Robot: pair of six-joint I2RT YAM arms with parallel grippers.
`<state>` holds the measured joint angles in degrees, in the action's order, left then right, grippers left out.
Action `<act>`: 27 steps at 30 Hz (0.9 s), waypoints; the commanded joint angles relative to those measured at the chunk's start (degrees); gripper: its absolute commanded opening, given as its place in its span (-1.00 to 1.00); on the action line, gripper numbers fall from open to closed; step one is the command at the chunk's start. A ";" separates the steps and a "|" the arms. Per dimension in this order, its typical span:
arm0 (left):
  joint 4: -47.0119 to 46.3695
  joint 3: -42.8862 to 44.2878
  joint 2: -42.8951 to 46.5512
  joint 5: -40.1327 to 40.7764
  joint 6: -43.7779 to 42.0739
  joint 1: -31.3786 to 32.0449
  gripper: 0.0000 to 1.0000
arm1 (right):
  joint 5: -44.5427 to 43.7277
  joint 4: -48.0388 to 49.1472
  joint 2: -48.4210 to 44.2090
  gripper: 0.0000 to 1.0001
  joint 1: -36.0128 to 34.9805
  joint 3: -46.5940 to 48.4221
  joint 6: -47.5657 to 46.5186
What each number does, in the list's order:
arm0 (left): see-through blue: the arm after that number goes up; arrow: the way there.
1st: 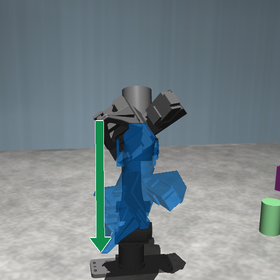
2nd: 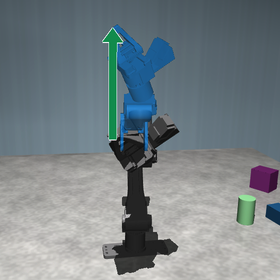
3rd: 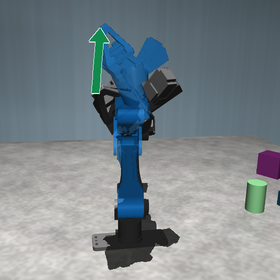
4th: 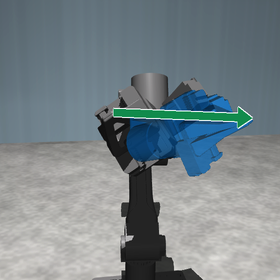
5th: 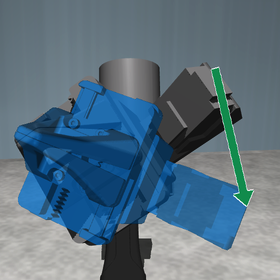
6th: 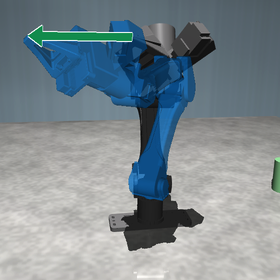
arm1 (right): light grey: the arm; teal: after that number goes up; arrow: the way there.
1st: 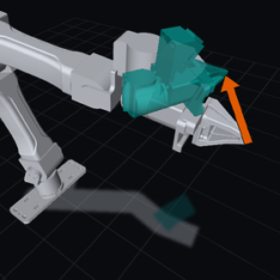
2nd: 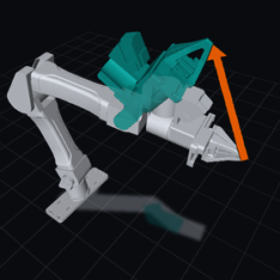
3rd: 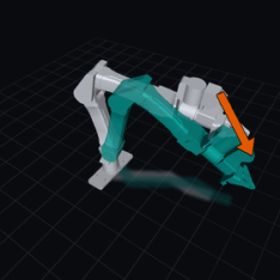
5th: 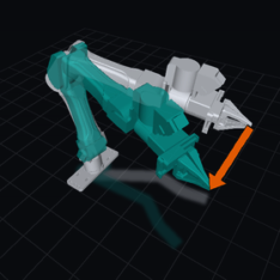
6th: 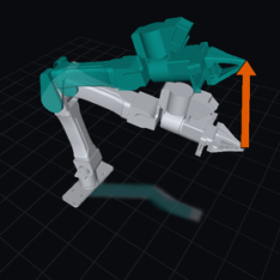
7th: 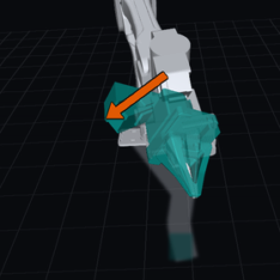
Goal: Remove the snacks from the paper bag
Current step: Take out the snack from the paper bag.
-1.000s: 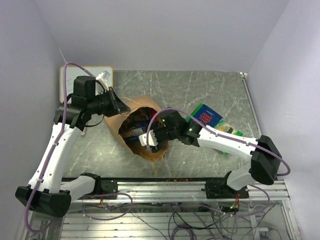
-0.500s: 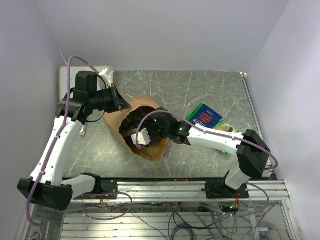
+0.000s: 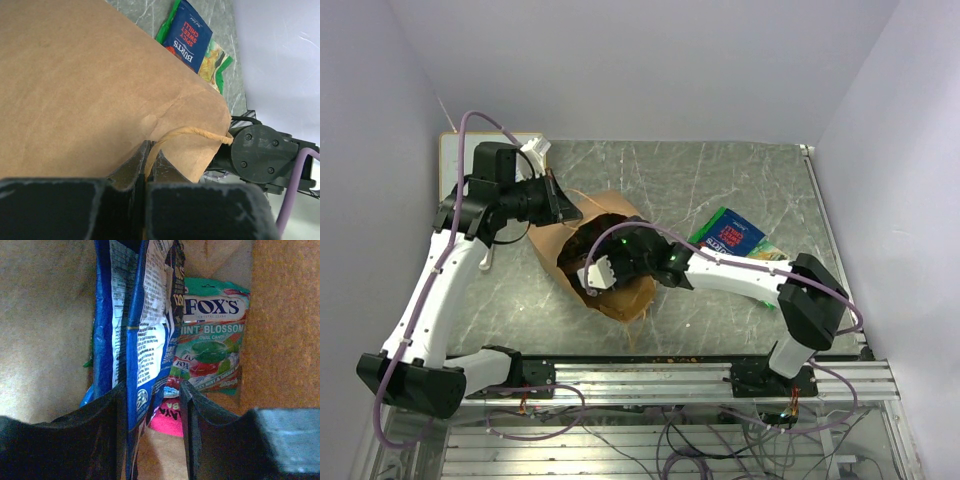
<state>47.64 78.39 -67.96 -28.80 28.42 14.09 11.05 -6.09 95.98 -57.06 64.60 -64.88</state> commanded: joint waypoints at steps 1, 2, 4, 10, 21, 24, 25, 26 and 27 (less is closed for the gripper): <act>-2.00 0.40 -0.58 -2.50 -0.28 0.48 -0.86 | -1.77 3.38 2.82 -0.18 0.14 2.03 -2.15; -2.36 0.29 -0.67 -2.76 -0.03 0.42 -0.86 | -2.02 4.29 3.40 -0.19 0.24 2.01 -2.12; -2.38 0.54 -1.00 -2.80 0.05 0.42 -0.86 | -2.17 5.29 4.67 -0.21 0.20 2.24 -2.25; -2.47 1.06 -1.34 -2.67 0.32 0.41 -0.86 | -2.12 8.20 7.75 -0.42 0.26 2.29 -1.35; -3.30 0.66 0.21 2.12 3.02 0.42 -0.86 | -0.76 9.90 0.25 -1.00 1.02 -3.10 2.91; -3.54 0.49 0.71 3.71 4.19 0.42 -0.86 | 0.07 8.42 -3.19 -1.00 1.11 -3.93 3.99; -3.88 0.34 0.80 3.93 4.72 0.42 -0.86 | 0.66 7.86 -4.72 -1.00 1.23 -4.26 4.51; -4.29 0.22 0.83 3.92 5.24 0.42 -0.86 | 1.43 7.25 -5.96 -1.00 1.24 -4.52 5.05; -4.37 0.31 0.75 4.03 5.59 0.42 -0.86 | 2.38 6.32 -7.11 -1.00 1.18 -4.64 5.56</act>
<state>45.63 78.37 -68.49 -27.20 32.01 14.11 10.09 1.52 94.67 -56.14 60.73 -62.28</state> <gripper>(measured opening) 0.077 0.096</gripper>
